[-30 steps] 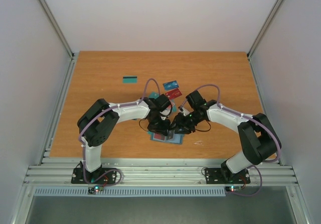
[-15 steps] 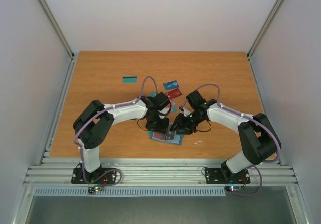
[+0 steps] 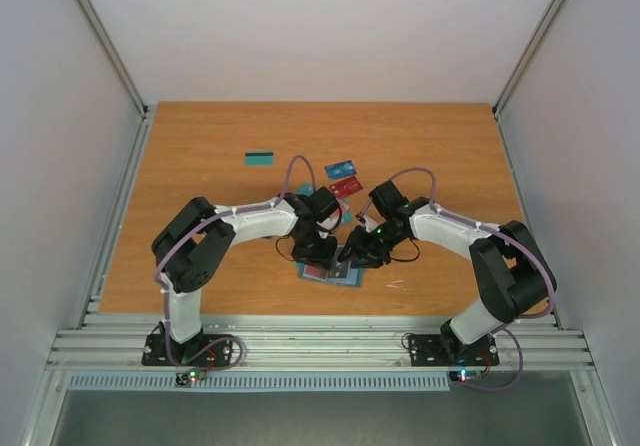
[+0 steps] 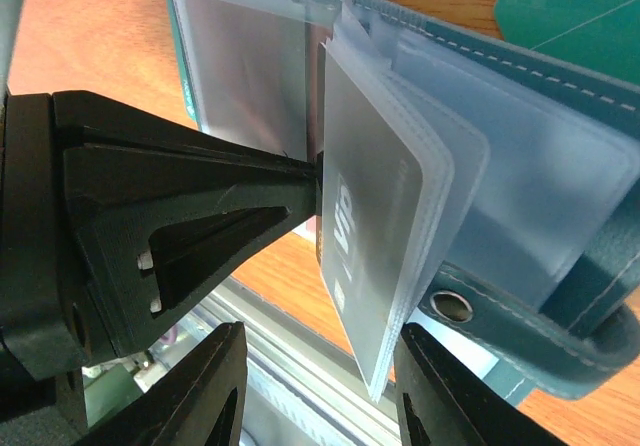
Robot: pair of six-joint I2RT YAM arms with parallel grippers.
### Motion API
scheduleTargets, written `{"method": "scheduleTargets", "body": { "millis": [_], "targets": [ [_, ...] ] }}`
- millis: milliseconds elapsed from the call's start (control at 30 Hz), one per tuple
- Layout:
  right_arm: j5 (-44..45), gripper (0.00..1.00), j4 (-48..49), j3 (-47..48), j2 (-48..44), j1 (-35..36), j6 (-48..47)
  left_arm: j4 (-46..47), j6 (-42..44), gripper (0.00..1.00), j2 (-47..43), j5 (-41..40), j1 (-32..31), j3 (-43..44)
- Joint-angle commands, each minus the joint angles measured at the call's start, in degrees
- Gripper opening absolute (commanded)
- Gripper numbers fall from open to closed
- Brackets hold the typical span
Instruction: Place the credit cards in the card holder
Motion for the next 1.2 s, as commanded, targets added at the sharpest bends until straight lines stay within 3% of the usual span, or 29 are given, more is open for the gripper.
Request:
{"method": "scheduleTargets", "body": {
  "millis": [0, 500, 1167],
  "targets": [
    [0.1, 0.42, -0.7, 0.8, -0.4, 0.4, -1.2, 1.3, -0.2, 0.00, 2.3, 1.5, -0.1, 1.0],
    [9.4, 0.44, -12.0, 3.6, -3.5, 0.3, -6.0, 0.3, 0.2, 0.00, 6.0, 2.3, -0.7, 4.6],
    [5.5, 0.45, -5.7, 2.8, 2.0, 0.4, -4.1, 0.7, 0.2, 0.00, 6.5, 2.8, -0.7, 4.5]
  ]
}}
